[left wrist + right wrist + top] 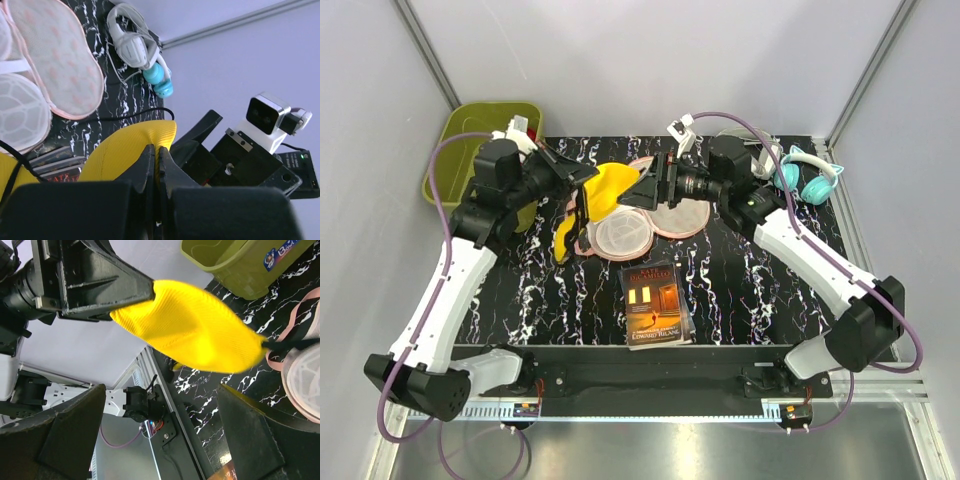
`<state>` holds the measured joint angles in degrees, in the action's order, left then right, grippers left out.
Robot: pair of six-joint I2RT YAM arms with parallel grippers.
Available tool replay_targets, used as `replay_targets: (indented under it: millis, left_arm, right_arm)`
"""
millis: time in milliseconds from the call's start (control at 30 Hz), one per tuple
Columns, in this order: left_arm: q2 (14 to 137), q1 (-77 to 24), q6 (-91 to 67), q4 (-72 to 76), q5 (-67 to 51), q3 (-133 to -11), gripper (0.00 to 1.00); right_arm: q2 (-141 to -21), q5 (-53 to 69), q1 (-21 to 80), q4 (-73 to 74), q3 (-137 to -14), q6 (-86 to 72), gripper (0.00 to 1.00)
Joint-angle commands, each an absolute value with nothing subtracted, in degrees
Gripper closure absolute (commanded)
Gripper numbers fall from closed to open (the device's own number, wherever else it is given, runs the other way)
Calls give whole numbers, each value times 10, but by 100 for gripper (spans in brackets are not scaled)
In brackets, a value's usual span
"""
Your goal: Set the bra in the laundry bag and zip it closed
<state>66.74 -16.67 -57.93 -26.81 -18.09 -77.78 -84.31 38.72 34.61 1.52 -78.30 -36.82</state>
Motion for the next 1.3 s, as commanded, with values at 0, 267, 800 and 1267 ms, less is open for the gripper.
replay_targets:
  millis: [0, 267, 800, 1267]
  left_arm:
    - [645, -174, -609, -189, -222, -745, 100]
    - [672, -176, -630, -135, -204, -730, 100]
    - [911, -226, -671, -64, -120, -860, 100]
    - [1087, -252, -777, -75, -77, -1032, 100]
  right_arm:
    - [-848, 404, 350, -31, -778, -375, 2]
    - [-798, 318, 349, 26, -712, -351, 0]
    - [-776, 190, 309, 166, -705, -299, 0]
    - [-820, 207, 258, 178, -710, -296, 0]
